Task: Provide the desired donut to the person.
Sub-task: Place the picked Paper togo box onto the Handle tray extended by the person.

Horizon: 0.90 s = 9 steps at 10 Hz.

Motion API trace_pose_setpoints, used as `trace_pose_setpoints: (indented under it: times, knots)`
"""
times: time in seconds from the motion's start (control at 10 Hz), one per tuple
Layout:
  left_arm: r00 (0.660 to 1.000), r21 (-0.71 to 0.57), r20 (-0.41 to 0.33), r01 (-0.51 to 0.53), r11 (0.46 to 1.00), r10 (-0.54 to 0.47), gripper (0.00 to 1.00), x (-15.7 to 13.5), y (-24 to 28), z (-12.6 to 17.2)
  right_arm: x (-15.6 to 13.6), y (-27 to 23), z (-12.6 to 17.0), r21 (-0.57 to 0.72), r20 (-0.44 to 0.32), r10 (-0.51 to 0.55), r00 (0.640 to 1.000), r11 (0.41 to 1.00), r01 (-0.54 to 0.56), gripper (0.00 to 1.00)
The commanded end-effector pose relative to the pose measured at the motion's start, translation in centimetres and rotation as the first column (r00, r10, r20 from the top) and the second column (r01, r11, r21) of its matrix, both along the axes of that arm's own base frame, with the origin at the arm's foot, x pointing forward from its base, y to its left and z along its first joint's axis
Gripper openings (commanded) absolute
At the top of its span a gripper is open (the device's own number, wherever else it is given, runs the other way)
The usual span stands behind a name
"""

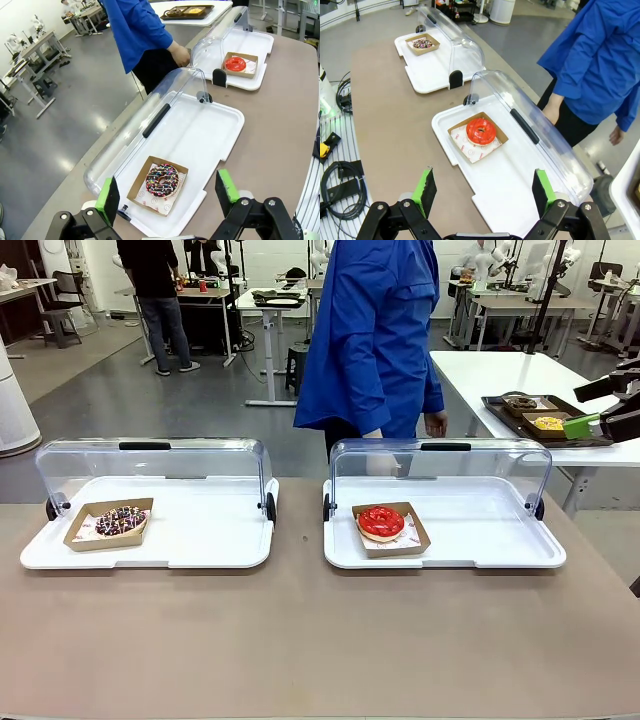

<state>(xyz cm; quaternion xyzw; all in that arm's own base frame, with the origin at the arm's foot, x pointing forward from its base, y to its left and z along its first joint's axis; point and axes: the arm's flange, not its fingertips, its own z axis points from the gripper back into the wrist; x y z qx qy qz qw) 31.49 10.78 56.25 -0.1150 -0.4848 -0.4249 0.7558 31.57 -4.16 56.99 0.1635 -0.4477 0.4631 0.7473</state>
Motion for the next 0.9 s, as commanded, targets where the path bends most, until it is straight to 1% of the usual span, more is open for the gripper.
trace_pose_setpoints:
  times: [0.0, 0.8]
  knots:
    - [1.0, 0.003, 0.008, -0.003, 1.0, 0.003, 1.0, 0.05, -0.03, 0.07, 0.02, 0.09, -0.08, 0.011, 0.002, 0.009, 1.0, 1.0, -0.009, 1.0]
    - [1.0, 0.003, 0.008, -0.003, 1.0, 0.003, 1.0, 0.05, -0.03, 0.07, 0.02, 0.09, -0.08, 0.011, 0.002, 0.009, 1.0, 1.0, -0.009, 1.0]
